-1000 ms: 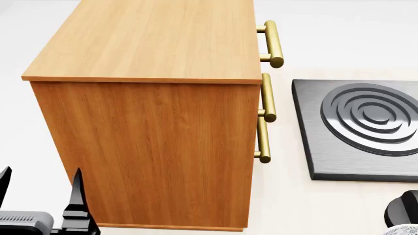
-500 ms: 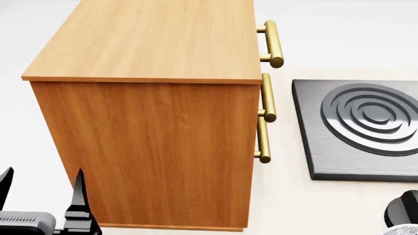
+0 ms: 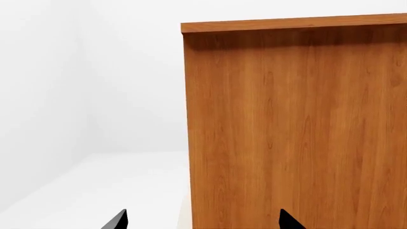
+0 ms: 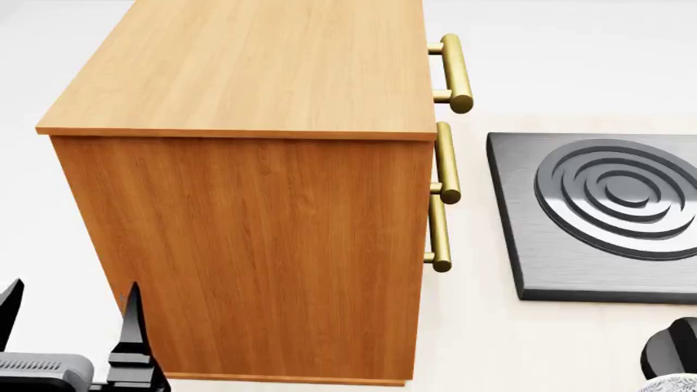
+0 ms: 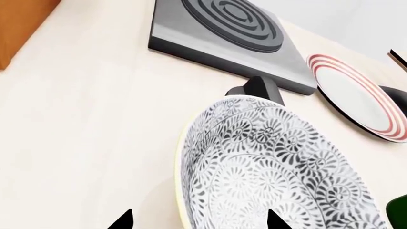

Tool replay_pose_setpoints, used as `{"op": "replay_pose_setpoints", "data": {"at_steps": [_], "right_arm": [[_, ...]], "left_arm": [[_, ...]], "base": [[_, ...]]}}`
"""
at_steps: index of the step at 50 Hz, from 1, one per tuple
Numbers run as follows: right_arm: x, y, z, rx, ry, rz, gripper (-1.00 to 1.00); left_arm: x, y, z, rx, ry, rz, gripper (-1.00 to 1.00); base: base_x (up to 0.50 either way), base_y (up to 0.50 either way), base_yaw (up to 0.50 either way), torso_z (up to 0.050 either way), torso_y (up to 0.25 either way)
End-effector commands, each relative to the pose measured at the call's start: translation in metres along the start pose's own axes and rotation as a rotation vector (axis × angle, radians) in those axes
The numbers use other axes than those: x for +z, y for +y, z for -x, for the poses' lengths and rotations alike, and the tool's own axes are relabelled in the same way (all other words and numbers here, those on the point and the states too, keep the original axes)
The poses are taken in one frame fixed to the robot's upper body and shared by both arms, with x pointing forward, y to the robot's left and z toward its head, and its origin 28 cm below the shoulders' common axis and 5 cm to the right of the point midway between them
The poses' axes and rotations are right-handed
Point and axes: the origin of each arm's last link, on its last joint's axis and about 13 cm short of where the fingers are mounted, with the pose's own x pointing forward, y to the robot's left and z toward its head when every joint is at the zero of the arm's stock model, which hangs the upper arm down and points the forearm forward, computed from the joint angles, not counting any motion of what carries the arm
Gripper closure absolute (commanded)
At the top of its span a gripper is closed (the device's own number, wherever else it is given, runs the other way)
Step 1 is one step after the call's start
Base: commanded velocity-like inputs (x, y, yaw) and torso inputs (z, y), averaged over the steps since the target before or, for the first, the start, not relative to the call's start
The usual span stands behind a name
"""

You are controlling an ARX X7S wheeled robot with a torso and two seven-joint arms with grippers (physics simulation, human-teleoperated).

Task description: Put the bowl on the top of the cabinet.

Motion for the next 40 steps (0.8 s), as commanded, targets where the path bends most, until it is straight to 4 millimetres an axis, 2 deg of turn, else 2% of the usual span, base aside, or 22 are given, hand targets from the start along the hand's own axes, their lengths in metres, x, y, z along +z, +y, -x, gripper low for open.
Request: {"op": "replay_pose_setpoints", "data": {"at_steps": [1,40], "right_arm": [[-0.0001,0.0004,-0.0004,0.004,0.000,-0.004,-1.00],[-0.0011,0.0017,-0.0037,0.001,0.002,0.000,-1.00]], "left_arm": [[0.0003,0.0005,-0.0004,0.001,0.001,0.003,-1.00],[-0.0011,0.0008,0.0003,0.001,0.001,0.001,-1.00]], "base": [[0.00,0.00,0.00,0.000,0.000],[0.00,0.00,0.00,0.000,0.000]]}}
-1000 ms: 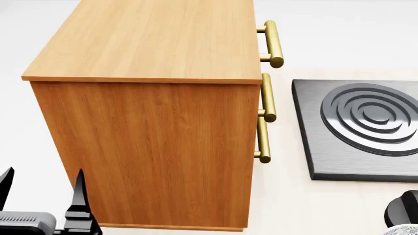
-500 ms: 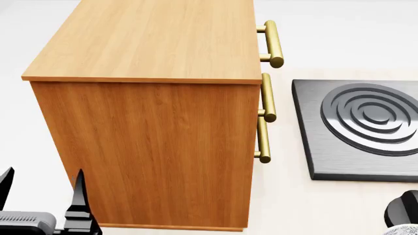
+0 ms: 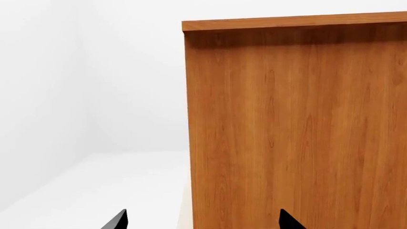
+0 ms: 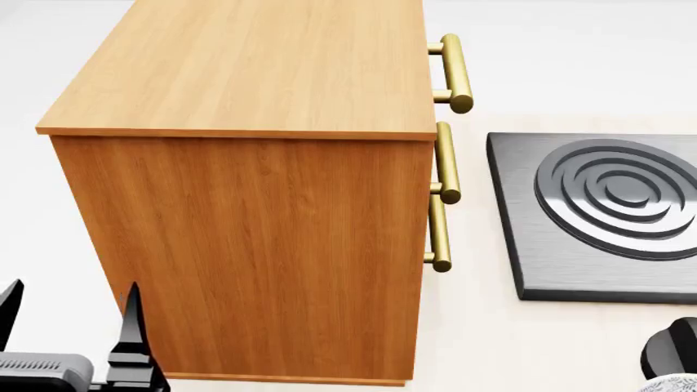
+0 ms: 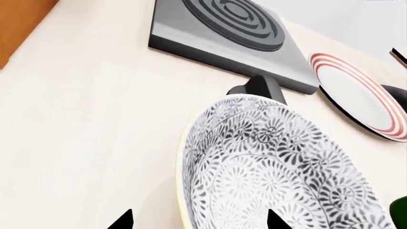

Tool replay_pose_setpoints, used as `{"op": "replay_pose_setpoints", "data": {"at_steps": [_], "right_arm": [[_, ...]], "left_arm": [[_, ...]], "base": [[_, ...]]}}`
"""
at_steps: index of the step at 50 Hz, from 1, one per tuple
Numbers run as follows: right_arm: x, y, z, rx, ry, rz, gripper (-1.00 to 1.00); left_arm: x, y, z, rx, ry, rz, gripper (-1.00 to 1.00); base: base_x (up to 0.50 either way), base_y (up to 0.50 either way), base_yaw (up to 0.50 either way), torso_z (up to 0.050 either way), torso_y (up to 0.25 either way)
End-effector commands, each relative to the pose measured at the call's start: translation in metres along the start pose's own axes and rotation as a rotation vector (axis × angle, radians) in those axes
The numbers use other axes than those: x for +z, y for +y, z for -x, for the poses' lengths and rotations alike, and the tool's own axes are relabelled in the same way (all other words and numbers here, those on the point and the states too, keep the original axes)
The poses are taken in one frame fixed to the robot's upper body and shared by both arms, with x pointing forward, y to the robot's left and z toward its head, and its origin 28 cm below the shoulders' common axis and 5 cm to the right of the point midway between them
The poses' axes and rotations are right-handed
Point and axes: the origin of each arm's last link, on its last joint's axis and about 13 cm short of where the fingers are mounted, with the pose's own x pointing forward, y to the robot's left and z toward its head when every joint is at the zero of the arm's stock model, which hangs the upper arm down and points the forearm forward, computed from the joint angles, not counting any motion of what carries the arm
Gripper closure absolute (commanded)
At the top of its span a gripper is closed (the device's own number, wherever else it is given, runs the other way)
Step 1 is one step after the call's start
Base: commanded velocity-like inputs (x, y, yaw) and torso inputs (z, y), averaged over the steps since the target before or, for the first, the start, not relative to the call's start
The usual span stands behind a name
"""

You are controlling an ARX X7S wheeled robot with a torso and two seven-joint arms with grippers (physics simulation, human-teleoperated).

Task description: Put the bowl on the top of the cabinet.

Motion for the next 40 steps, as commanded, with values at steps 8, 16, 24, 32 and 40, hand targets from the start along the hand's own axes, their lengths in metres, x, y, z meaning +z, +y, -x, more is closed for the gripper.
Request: {"op": "replay_pose_setpoints", "data": {"at_steps": [8,16,24,32,40], "right_arm": [[-0.0008,0.0004,-0.0006,-0.002,0.000,0.001,-1.00],[-0.0006,0.0003,-0.0008,-0.002,0.000,0.001,-1.00],[-0.0007,0.0011,-0.0017,0.001,0.002,0.004,-1.00],[-0.0008,0.0007,-0.0007,0.000,-0.001,0.001,-1.00],[-0.0020,0.0011,-0.0012,-0.006,-0.002,0.004,1.00]], "left_arm": [[-0.0002,0.0005,0.0002,0.002,-0.001,0.001,-1.00],[0.0002,0.0002,0.0000,0.001,-0.001,0.000,-1.00],[0.0001,-0.0002,0.0002,-0.002,-0.001,0.001,-1.00],[0.0006,0.0003,0.0009,-0.001,-0.003,0.001,-1.00],[0.0017,0.0003,0.0007,0.000,-0.004,0.001,-1.00]], "base": [[0.00,0.00,0.00,0.000,0.000],[0.00,0.00,0.00,0.000,0.000],[0.00,0.00,0.00,0.000,0.000],[0.00,0.00,0.00,0.000,0.000],[0.00,0.00,0.00,0.000,0.000]]}}
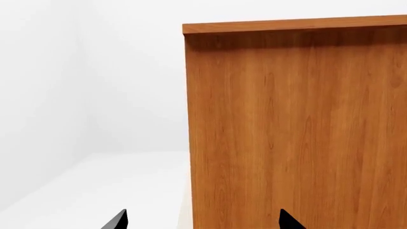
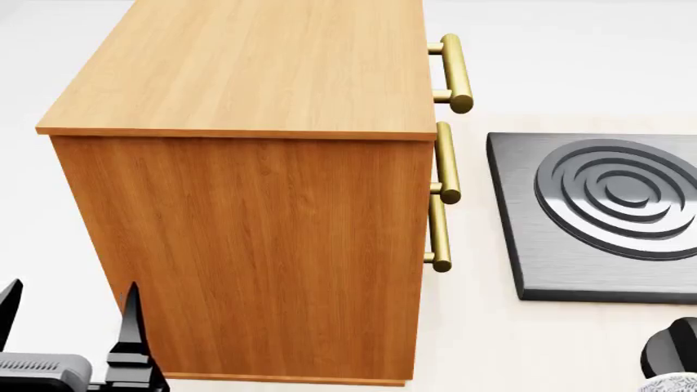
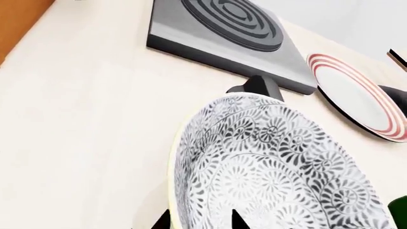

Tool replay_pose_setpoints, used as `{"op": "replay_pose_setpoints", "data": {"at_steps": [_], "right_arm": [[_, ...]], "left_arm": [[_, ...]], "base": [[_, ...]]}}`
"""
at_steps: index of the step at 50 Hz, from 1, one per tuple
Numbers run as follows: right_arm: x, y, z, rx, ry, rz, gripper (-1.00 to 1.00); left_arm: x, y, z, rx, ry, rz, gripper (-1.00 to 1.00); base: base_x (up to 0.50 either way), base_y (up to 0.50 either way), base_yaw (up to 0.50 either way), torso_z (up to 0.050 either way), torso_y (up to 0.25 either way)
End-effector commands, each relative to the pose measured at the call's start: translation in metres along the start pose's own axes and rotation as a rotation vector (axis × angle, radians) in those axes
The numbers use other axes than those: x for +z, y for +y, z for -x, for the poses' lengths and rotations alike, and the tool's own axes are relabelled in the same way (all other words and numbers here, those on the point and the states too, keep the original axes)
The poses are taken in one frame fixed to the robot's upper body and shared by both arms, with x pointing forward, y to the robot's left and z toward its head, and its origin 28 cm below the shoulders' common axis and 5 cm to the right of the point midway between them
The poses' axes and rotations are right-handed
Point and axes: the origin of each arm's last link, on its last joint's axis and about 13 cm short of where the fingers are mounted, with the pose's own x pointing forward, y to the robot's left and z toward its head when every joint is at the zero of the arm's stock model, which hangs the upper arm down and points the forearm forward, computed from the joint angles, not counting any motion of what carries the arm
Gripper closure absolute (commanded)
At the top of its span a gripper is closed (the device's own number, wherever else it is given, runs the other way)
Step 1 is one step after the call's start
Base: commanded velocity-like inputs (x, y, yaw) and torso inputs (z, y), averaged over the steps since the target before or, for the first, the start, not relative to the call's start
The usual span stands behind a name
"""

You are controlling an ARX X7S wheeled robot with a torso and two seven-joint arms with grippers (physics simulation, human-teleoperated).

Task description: Put the bowl on the top of the cabinet.

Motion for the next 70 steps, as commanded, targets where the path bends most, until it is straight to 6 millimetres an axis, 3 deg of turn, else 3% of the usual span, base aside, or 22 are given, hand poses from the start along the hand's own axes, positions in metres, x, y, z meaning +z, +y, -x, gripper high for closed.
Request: {"op": "replay_pose_setpoints", "data": {"at_steps": [1,20,35,42,70], "right_arm": [[-0.001,0.001,0.000,-0.001,-0.008,0.000,1.00],[0.004,0.001,0.002,-0.001,-0.027,-0.007,1.00],[0.066,0.002,0.015,0.005,-0.246,0.023,1.00],[0.077,0.006,0.015,0.014,-0.281,0.034,1.00],[0.167,0.016,0.016,0.047,-0.415,0.007,1.00]], "left_arm": [[0.000,0.000,0.000,0.001,-0.002,0.001,-1.00],[-0.002,0.001,0.000,0.007,0.004,0.002,-1.00],[-0.004,0.002,0.000,0.011,0.009,0.007,-1.00],[-0.004,0.003,0.000,0.013,0.009,0.009,-1.00],[-0.006,0.005,-0.002,0.018,0.013,0.011,-1.00]], "base": [[0.00,0.00,0.00,0.000,0.000],[0.00,0.00,0.00,0.000,0.000],[0.00,0.00,0.00,0.000,0.000],[0.00,0.00,0.00,0.000,0.000],[0.00,0.00,0.00,0.000,0.000]]}}
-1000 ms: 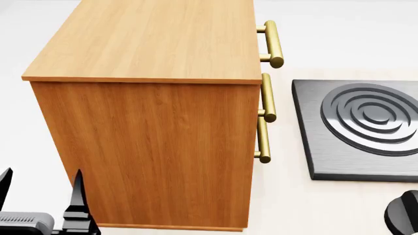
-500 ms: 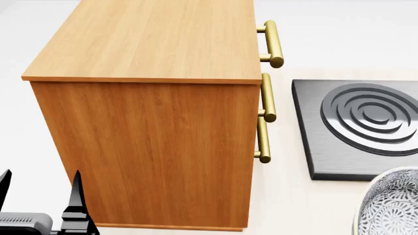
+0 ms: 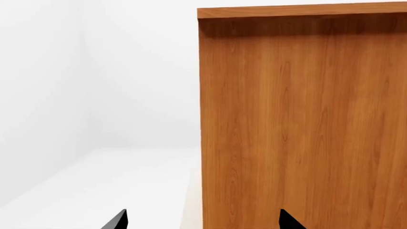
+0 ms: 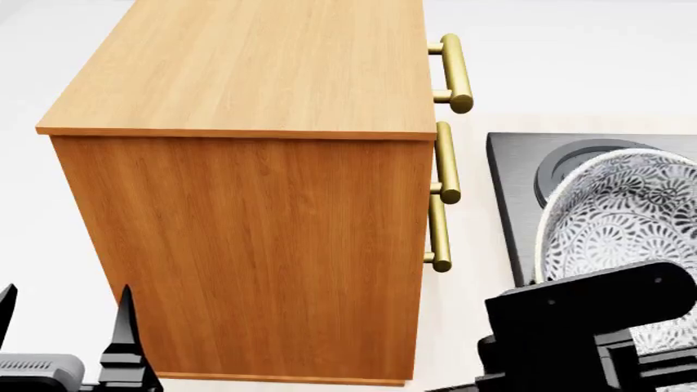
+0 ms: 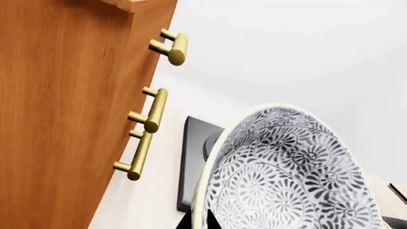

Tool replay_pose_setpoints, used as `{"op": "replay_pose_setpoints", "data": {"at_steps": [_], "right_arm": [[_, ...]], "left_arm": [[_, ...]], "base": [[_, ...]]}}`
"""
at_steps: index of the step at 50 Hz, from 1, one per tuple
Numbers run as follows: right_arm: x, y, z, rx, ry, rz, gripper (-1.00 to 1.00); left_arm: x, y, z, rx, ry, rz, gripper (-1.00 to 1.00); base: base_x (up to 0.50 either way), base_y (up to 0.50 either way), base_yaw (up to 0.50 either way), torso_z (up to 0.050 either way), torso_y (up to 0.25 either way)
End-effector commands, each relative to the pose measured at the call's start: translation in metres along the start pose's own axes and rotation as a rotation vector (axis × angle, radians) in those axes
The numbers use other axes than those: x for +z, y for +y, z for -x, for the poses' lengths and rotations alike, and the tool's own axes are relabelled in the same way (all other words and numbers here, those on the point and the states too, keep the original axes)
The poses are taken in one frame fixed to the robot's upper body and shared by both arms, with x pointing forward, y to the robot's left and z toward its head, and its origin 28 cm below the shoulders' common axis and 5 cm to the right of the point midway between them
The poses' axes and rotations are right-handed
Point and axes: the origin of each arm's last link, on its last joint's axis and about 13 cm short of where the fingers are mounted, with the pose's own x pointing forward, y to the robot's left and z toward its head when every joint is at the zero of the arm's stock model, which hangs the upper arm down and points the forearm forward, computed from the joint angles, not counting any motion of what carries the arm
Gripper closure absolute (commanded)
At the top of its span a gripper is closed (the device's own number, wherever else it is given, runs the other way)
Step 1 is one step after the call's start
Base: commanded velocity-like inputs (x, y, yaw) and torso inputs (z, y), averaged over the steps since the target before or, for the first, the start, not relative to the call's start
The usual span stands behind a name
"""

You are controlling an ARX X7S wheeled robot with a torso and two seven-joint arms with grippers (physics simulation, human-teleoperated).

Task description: Put the bowl on the top of the cabinet.

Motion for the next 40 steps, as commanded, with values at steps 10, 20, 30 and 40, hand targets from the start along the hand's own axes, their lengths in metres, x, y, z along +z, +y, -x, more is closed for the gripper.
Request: {"op": "replay_pose_setpoints", "data": {"at_steps": [10,20,30,40], "right_arm": [[0.069,-0.003,-0.009,-0.002,-0.048,-0.020,1.00],[0.102,-0.008,-0.013,-0.030,-0.020,0.007,1.00],[0.131,-0.014,-0.010,-0.075,-0.034,0.060,1.00],[0.163,-0.015,-0.007,-0.098,-0.062,0.100,1.00]], "left_arm": [[0.000,0.001,0.000,0.001,0.001,-0.002,-1.00],[-0.001,0.001,0.001,0.000,0.002,-0.001,-1.00],[0.000,0.000,0.000,0.000,0.002,0.003,-1.00],[-0.001,0.000,-0.001,-0.003,0.003,0.004,-1.00]], "base": [[0.00,0.00,0.00,0.000,0.000],[0.00,0.00,0.00,0.000,0.001],[0.00,0.00,0.00,0.000,0.000],[0.00,0.00,0.00,0.000,0.001]]}}
